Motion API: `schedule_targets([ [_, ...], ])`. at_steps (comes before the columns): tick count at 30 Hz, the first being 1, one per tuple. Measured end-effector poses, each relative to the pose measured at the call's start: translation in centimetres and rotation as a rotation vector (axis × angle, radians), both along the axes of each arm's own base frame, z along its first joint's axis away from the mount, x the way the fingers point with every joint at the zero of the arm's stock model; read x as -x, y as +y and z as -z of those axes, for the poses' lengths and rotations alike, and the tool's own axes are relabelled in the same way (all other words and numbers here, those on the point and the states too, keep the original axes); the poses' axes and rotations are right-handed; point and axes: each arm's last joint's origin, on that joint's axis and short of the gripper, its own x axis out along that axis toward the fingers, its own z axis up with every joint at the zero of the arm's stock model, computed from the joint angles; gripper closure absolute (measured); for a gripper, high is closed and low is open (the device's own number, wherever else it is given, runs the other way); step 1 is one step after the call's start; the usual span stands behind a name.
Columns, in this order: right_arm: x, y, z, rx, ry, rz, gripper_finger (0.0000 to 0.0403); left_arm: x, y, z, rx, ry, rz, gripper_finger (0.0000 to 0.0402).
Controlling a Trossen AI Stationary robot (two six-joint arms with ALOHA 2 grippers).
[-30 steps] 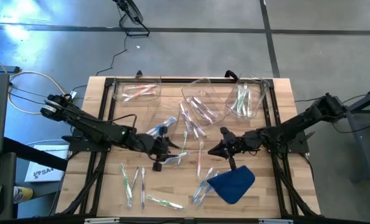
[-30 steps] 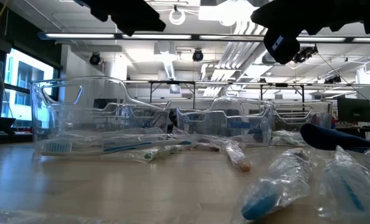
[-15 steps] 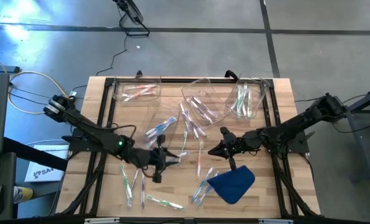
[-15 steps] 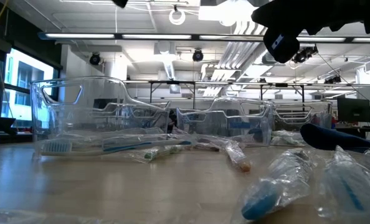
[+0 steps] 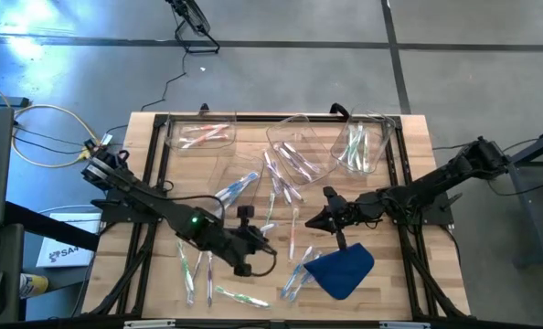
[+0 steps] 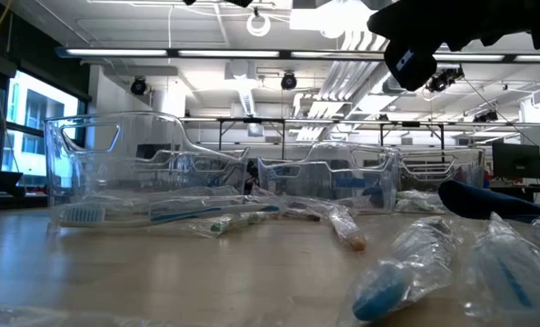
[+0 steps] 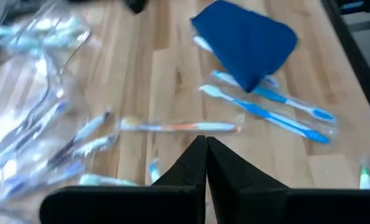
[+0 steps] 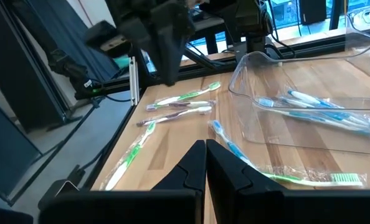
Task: Pick & Place Toothbrushes
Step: Put the blue toothbrush into the bottom transparent bin
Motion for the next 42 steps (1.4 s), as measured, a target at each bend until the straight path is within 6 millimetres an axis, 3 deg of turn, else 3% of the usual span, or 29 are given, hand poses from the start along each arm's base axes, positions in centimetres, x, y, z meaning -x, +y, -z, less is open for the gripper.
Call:
schedule_targets([
  [8,0.01,0.00,0.06,0.005,0.006,0.000,0.0399,0.25,0.96,0.03,0.046,0.088,-0.097,0.0400],
  [42,0.01,0.00,0.07,0.020,0.003,-0.004,0.0399,0.42,0.95,0.15,-0.022,0.122,-0.028,0.0400],
])
